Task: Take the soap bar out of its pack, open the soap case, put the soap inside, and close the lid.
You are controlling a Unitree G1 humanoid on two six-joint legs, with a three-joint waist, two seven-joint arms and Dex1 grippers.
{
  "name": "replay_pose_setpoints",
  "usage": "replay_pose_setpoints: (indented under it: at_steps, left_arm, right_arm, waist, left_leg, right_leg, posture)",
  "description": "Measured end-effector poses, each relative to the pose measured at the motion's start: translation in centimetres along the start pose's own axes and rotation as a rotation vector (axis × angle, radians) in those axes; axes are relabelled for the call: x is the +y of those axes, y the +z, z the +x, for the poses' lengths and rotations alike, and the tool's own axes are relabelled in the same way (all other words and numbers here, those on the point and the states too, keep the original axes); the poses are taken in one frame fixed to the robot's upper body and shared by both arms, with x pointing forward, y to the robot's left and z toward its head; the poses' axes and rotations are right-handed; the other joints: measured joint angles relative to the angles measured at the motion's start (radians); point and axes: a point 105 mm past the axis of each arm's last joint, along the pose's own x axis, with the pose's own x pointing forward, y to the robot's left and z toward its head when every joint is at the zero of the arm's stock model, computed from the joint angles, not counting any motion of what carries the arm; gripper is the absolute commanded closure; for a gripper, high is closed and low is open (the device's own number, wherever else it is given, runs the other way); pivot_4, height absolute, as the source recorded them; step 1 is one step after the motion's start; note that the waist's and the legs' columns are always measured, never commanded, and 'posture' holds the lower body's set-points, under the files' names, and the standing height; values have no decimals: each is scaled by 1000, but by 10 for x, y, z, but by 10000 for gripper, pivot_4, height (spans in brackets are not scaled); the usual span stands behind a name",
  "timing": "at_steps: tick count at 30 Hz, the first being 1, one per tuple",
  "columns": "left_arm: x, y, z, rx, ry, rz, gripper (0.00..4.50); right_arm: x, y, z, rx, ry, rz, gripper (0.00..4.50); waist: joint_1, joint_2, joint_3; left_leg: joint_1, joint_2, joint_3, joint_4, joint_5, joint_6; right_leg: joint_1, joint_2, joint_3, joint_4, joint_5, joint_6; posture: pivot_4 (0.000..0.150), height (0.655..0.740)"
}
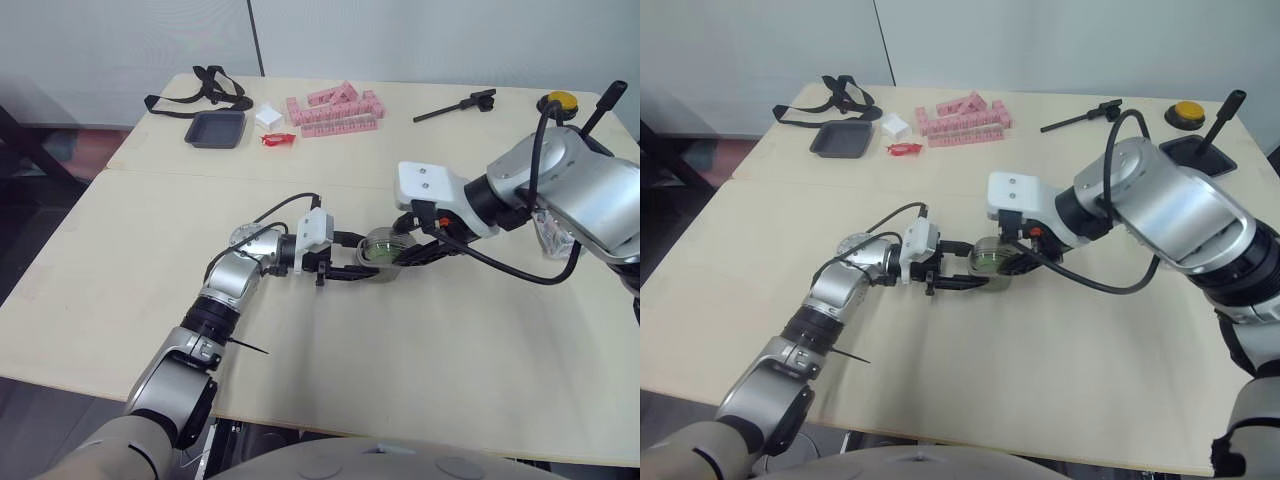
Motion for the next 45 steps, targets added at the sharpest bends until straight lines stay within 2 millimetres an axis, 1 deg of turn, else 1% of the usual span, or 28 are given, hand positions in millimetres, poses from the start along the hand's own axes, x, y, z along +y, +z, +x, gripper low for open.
replay_pose_setpoints:
  at_steps: [8, 18, 45]
  left_arm:
    - [0, 0, 0, 0, 2, -1, 25426]
    - [0, -1, 0, 0, 8, -3, 25426]
    - [1, -2, -1, 17, 11, 1, 25426]
  right_arm:
    - [-3, 1, 7, 2, -7, -10, 25312]
    - [-6, -1, 9, 20, -20, -33, 25312]
    - [-6, 1, 15, 37, -12, -42, 25312]
  waist:
    - [0, 0, 0]
    - [-1, 0, 0]
    - [-3, -3, -2]
  left_leg:
    - [0, 0, 0, 0, 0, 0]
    - [1, 0, 0, 0, 0, 0]
    - [5, 0, 0, 0, 0, -1]
  right_leg:
    - [0, 0, 0, 0, 0, 0]
    - [0, 0, 0, 1, 0, 0]
    - [4, 0, 1, 1, 0, 0]
  posture:
    - [1500, 7109]
    - [1500, 7109]
    - [1500, 7109]
